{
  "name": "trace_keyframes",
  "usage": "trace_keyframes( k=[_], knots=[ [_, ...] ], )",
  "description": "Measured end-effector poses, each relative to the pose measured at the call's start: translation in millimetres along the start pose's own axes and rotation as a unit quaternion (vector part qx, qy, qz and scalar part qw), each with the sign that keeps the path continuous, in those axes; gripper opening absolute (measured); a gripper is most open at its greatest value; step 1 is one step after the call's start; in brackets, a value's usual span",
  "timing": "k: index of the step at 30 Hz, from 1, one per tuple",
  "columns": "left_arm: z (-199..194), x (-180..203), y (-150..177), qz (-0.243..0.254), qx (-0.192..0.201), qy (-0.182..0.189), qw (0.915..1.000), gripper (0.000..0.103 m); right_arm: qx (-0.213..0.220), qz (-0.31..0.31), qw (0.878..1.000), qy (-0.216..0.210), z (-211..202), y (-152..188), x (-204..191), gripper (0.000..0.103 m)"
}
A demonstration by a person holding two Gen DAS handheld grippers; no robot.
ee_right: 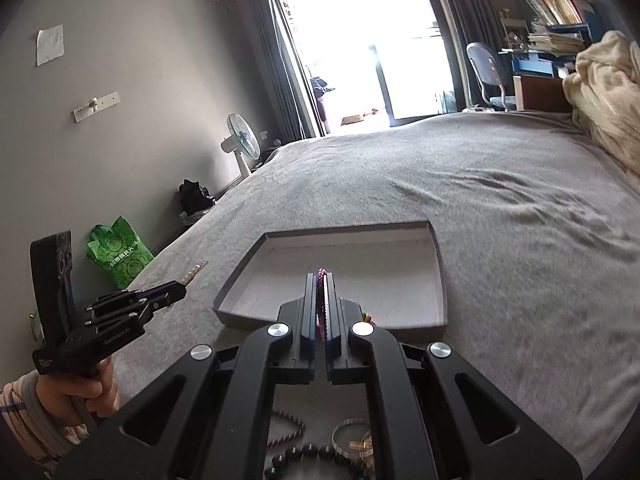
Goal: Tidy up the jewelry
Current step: 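Carry the pearl strand and pink bracelet into the tray and open both tools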
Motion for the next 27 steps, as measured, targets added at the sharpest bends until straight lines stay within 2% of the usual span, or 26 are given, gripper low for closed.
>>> trace_keyframes(
  k=[7, 14, 21, 27],
  knots=[
    [33.4, -2.2, -25.1, 0.008, -0.012, -0.004, 0.9999, 0.008, -0.005, -0.008, 1.000, -0.003, 40.0, -28.4, 2.1, 0.003],
    [74.6, -0.1, -38.0, 0.015, -0.035, -0.003, 0.9993, 0.008, -0.032, -0.007, 0.999, 0.001, 89.8, -37.8, 10.4, 0.003],
    [117.2, -1.0, -24.6, 0.024, -0.081, -0.007, 0.9964, 0.008, -0.078, -0.007, 0.997, 0.017, 139.7, -18.8, 20.2, 0.003],
    [129.2, -0.9, -12.8, 0.027, -0.098, -0.005, 0.9948, 0.008, -0.113, -0.010, 0.993, 0.025, 160.7, 6.4, 22.8, 0.003]
  ],
)
Point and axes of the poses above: each gripper's, at about its wrist camera, not at the fingertips, and z roughly the way its jaws point, x to its right, y to its underside, the point moved 3 cm from there along z, roughly the way its jaws point, and after that the axes turned 1 degree about y, right-handed, at the moved point
